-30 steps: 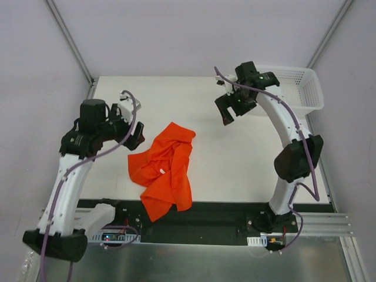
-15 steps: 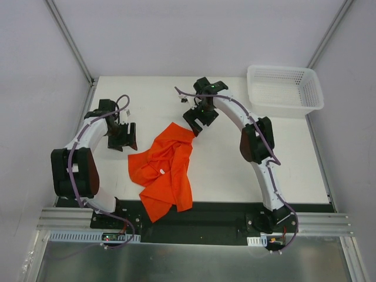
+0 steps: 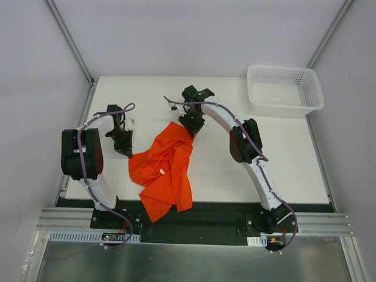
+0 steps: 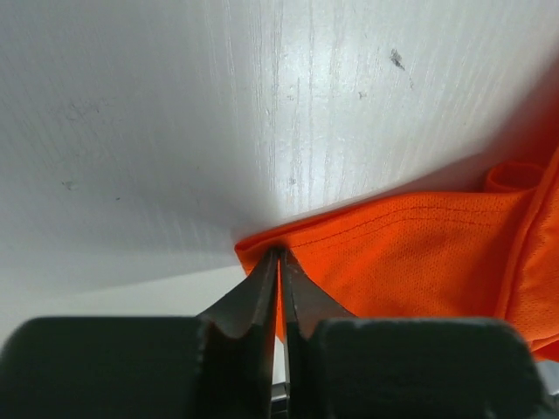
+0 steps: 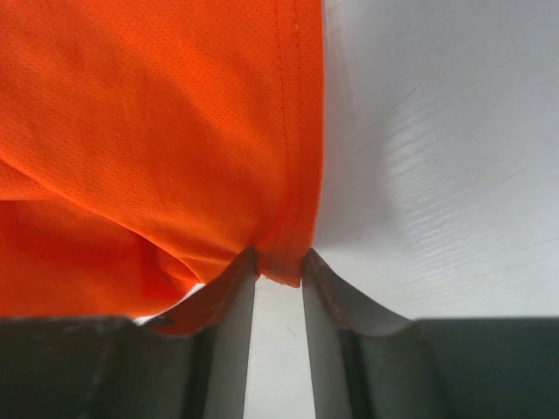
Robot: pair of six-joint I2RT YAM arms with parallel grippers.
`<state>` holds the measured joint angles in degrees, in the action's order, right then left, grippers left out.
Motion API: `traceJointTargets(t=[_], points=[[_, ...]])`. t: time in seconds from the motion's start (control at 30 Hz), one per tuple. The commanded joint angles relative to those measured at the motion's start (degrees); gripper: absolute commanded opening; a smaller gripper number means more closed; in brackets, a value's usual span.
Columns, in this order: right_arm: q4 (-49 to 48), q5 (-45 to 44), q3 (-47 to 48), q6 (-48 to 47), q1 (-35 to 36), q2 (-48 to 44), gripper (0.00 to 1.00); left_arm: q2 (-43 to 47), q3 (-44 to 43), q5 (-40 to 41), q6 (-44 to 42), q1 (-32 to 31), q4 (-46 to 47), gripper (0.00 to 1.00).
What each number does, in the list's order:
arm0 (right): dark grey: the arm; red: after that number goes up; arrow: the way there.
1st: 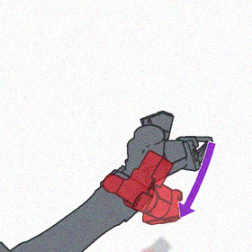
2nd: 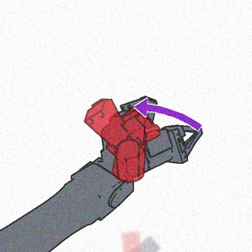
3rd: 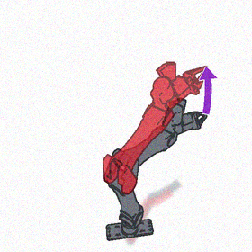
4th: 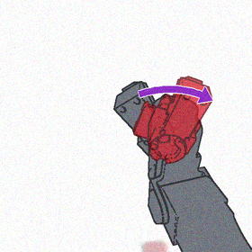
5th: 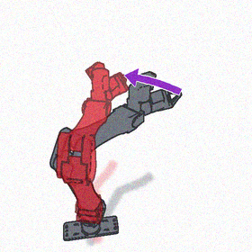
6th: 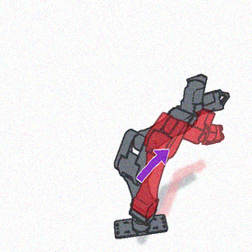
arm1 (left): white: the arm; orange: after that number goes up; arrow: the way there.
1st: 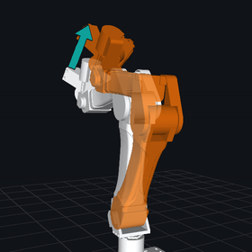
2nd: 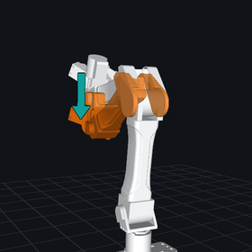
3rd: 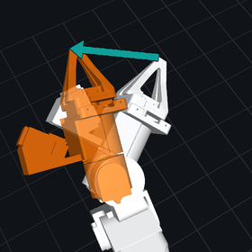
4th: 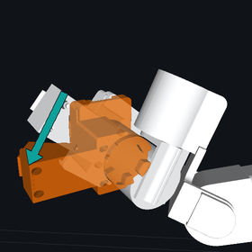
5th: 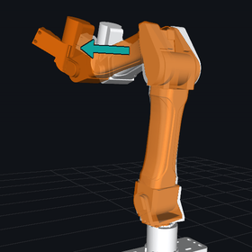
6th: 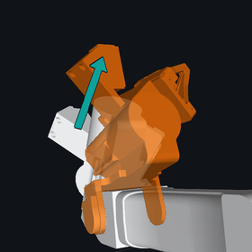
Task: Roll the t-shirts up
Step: Flatten out the T-shirt at the center of the board.
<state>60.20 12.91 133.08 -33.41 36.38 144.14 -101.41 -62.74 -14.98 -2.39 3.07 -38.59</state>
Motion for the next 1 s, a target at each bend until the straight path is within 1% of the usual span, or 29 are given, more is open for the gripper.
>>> traceJointTargets(t=[0.0, 0.03, 0.07, 0.1, 0.13, 0.17, 0.27, 0.3, 0.37, 0.4, 0.43, 0.47, 0.5, 0.57, 0.6, 0.67, 0.73, 0.8, 0.83, 0.9, 0.93, 0.97], points=[[0.3, -0.8, 2.8, -0.4, -1.4, -2.1, 0.22, -1.0, -4.1, -2.1, -0.9, 0.0, -1.4, 0.00], [0.4, -1.0, 2.8, -0.8, -1.6, -3.0, 0.16, -1.1, -4.7, -2.6, -0.9, -0.1, -1.7, 0.00], [0.5, -1.2, 2.8, -1.0, -2.0, -4.9, 0.04, -1.1, -5.2, -3.6, -1.0, -0.1, -1.8, 0.00], [0.6, -1.3, 2.8, -1.1, -2.2, -6.4, 0.01, -0.6, -6.6, -3.9, -1.0, 0.0, -2.3, 0.00], [0.5, -1.2, 2.9, -1.1, -2.5, -7.8, 0.01, -0.2, -7.2, -4.3, -1.0, -0.1, -2.4, 0.00], [0.5, -1.0, 3.2, -1.0, -2.9, -11.3, 0.01, 0.5, -7.7, -5.6, -1.1, 0.0, -2.5, 0.00], [-0.2, -0.7, 2.8, -1.2, -3.2, -17.5, 0.01, 3.1, -8.5, -5.8, -0.9, 0.0, -2.5, 0.00], [-1.0, -0.6, -0.2, -1.2, -3.2, -22.5, 0.01, 4.5, -8.9, -6.5, -0.9, -0.1, -2.6, 0.00], [-4.8, -0.9, -5.3, -1.3, -3.2, -29.2, 0.01, 5.9, -9.2, -7.0, -0.8, 0.0, -2.5, 0.00], [-6.1, -1.2, -11.1, -1.1, -3.2, -35.8, 0.01, 6.8, -9.8, -7.3, -0.6, 0.0, -2.5, 0.03], [-7.5, -1.7, -13.4, -1.0, -3.2, -38.6, 0.01, 7.1, -10.1, -7.5, -0.5, -0.1, -2.5, 0.07], [-9.2, -2.6, -15.8, -1.0, -3.2, -41.0, 0.01, 7.3, -11.0, -7.7, -0.3, 0.0, -2.6, 0.12], [-9.7, -3.1, -18.2, -1.0, -3.2, -45.2, 0.01, 7.3, -11.3, -8.8, -0.1, -0.1, -2.5, 0.20], [-9.4, -5.2, -18.9, -0.2, -3.2, -47.7, 0.01, 7.0, -12.7, -10.5, 0.5, -0.1, -2.6, 0.25], [-9.1, -6.0, -17.9, 0.5, -3.3, -48.9, 0.01, 6.8, -13.1, -11.9, 0.7, -0.2, -2.5, 0.29], [-7.6, -7.3, -16.2, 3.1, -3.9, -49.5, 0.01, 6.0, -14.9, -13.3, 0.9, -0.2, -2.5, 0.32], [-8.7, -9.7, -14.4, 4.7, -4.6, -51.0, 0.01, 5.4, -15.7, -14.5, 0.6, -0.5, -2.5, 0.38], [-9.9, -12.5, -14.2, 5.3, -4.7, -51.8, 0.01, 4.6, -16.3, -14.5, 0.0, -1.1, -2.5, 0.41], [-11.0, -16.7, -14.5, 5.3, -5.1, -52.5, 0.01, 4.1, -16.2, -14.3, -0.1, -1.7, -2.5, 0.44], [-11.3, -19.1, -15.3, 5.1, -5.7, -53.2, 0.01, 2.9, -16.3, -13.9, 0.1, -2.6, -2.5, 0.48], [-11.2, -20.7, -16.1, 5.3, -6.9, -53.3, 0.01, 2.2, -16.2, -13.6, 0.3, -2.9, -2.5, 0.53], [-11.0, -21.3, -18.0, 5.7, -7.6, -54.0, 0.01, 0.5, -16.4, -12.5, 1.1, -4.1, -2.5, 0.54]])
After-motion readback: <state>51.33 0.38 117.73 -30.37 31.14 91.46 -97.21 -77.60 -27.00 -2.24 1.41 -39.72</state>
